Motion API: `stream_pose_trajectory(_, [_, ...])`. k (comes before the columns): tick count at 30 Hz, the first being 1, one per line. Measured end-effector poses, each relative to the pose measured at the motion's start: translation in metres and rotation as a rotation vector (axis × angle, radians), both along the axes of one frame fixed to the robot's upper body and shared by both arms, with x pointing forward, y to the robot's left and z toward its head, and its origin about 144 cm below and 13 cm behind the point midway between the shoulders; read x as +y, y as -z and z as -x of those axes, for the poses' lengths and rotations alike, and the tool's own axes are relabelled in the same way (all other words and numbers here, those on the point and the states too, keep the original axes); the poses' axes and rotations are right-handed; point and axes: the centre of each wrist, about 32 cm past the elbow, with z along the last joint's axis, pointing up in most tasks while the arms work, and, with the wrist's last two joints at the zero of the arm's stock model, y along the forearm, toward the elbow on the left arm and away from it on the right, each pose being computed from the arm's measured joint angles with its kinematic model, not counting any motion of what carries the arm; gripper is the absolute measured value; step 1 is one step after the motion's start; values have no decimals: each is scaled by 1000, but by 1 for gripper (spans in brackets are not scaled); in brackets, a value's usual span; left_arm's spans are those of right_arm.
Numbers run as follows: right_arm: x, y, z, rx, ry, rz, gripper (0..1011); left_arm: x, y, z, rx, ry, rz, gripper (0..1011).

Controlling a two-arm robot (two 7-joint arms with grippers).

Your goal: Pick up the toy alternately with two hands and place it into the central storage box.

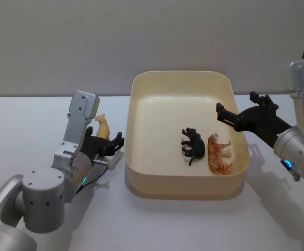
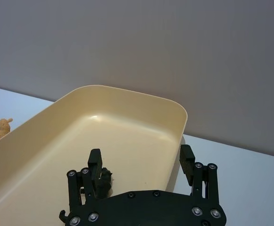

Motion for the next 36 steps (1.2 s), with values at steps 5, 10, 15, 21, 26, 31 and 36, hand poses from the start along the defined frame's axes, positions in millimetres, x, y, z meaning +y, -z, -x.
stream_pose_trajectory(5, [0,0,0,0,0,0,1001,0,1,-2,7,1,2,781])
stream_pose_trajectory(10, [0,0,0,0,0,0,1001,-1,2,-4,13,1,3,619])
stream_pose_trajectory(15, [0,0,0,0,0,0,1001,-1,2,-4,16,1,3,458])
stream_pose_trajectory(21, [0,0,0,0,0,0,1001,-1,-1,-4,8,-4,-8,352])
stream_pose_trajectory(26, [0,0,0,0,0,0,1001,-2,-11,-3,-21,-11,-32,352])
stream_pose_trajectory(31, [0,0,0,0,0,0,1001,-2,-27,-2,-68,-3,-64,352])
stream_pose_trajectory(36, [0,0,0,0,0,0,1001,-3,-41,-2,-106,25,-86,352])
